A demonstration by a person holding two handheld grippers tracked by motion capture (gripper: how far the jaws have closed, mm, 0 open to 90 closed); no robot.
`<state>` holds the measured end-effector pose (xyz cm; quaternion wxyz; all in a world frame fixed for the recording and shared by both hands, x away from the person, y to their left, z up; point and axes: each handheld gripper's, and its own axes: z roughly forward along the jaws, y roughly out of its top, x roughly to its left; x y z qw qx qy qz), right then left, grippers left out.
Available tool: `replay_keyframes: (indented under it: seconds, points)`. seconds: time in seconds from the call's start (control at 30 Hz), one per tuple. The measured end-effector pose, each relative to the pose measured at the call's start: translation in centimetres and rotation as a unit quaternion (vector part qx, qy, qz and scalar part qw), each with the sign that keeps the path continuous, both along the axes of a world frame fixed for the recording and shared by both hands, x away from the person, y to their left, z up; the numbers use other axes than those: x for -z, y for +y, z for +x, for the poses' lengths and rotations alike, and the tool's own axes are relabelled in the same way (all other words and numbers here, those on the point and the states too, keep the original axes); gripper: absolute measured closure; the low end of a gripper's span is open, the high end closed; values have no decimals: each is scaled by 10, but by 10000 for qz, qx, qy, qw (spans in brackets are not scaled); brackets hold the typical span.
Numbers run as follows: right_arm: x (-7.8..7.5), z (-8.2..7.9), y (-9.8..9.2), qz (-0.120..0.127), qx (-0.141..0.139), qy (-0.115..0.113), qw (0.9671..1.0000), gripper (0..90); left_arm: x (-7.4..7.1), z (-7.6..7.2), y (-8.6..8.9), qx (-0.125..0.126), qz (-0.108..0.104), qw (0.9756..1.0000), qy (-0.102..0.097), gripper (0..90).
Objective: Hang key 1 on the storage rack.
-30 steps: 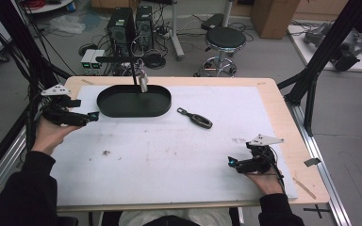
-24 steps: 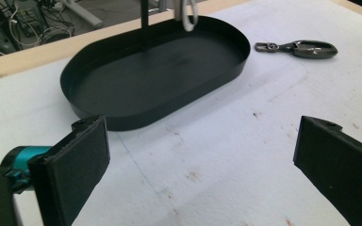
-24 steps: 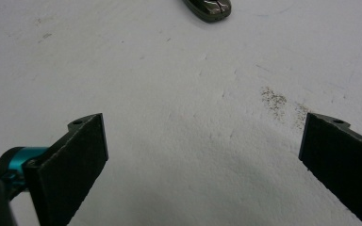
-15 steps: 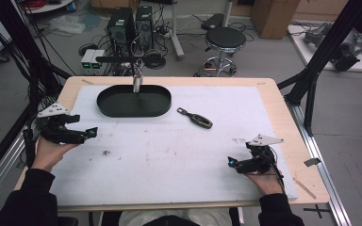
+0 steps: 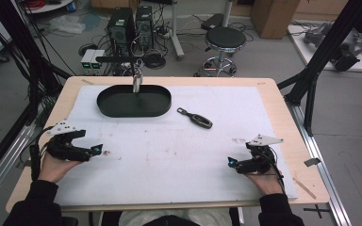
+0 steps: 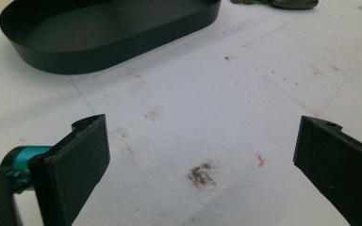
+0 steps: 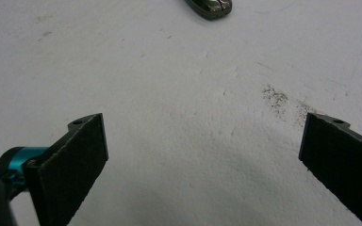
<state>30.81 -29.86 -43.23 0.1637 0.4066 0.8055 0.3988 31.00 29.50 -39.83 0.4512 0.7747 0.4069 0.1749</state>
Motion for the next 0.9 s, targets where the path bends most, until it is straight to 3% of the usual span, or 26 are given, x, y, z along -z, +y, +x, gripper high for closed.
replay_keyframes:
  seconds: [0.4,0.67,0.9]
  points:
    - [0,0,0,2,7,2,10000,10,16,-17,9,-113,-169,9998,54,47]
    - [0,-1,1,-12,16,13,10000,10,23,-28,13,-162,-124,9998,27,48]
    - [1,-1,1,-31,19,25,10000,10,33,-34,13,-190,-16,9997,162,48]
